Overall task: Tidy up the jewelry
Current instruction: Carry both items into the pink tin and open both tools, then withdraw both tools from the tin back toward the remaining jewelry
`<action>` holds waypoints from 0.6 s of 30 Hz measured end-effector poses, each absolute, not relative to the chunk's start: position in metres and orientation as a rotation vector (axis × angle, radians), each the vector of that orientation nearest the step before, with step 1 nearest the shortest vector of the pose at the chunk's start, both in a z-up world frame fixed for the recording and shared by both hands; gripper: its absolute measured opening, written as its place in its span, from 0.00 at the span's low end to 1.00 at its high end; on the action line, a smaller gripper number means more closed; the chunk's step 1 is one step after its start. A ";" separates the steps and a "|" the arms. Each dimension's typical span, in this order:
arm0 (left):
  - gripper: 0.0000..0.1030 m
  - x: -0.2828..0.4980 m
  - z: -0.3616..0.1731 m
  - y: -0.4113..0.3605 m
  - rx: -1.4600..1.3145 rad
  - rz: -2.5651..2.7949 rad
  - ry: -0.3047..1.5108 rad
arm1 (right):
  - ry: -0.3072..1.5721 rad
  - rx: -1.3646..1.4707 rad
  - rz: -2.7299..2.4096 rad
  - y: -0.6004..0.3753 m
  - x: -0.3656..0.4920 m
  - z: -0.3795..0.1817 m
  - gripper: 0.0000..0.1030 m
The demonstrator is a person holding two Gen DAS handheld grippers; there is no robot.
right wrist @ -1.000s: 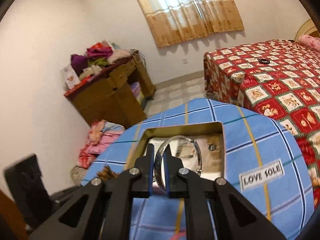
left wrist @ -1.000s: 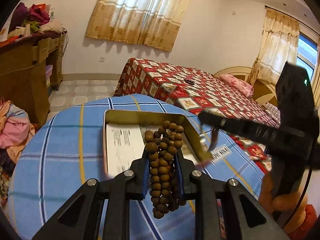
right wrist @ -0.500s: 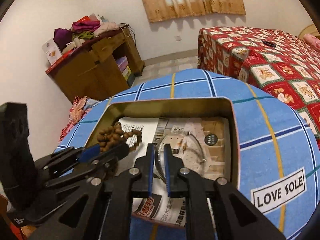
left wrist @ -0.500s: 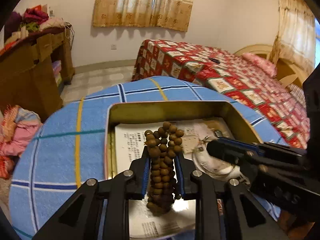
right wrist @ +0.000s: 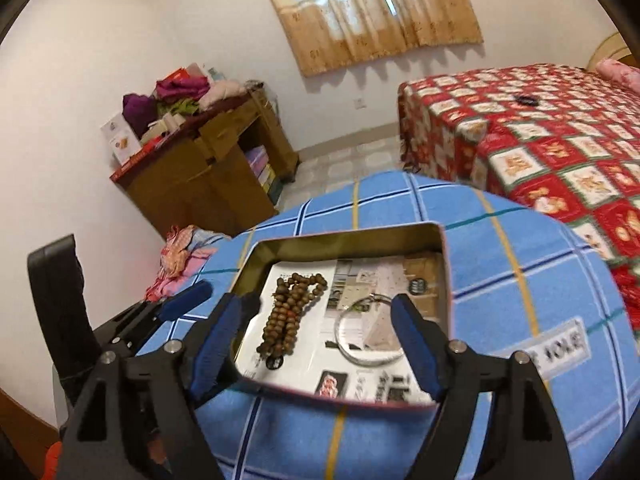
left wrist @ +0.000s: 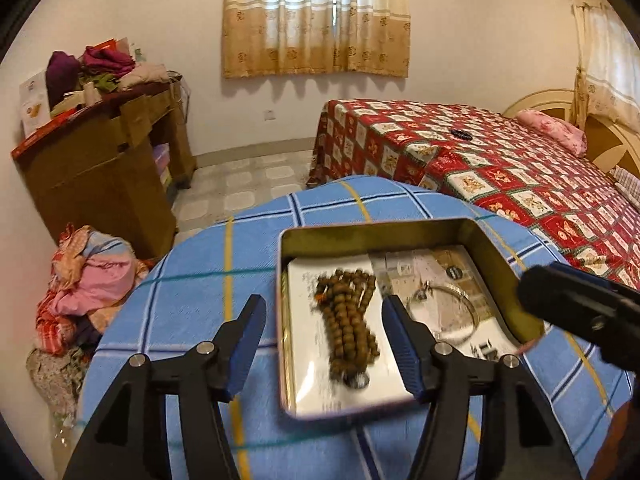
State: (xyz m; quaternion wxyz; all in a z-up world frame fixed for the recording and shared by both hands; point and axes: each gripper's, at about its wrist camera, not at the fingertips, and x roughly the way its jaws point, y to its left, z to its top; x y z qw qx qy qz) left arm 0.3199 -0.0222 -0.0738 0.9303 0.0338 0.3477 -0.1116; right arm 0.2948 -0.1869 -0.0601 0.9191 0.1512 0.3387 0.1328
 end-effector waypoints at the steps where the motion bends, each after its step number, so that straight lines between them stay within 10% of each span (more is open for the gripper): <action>1: 0.59 0.314 -0.073 -0.021 0.071 -0.218 0.713 | 0.696 0.316 0.264 -0.187 0.291 -0.059 0.83; 18: 0.59 0.223 -0.082 -0.005 0.061 -0.169 0.735 | 0.661 0.323 0.148 -0.184 0.196 -0.070 0.85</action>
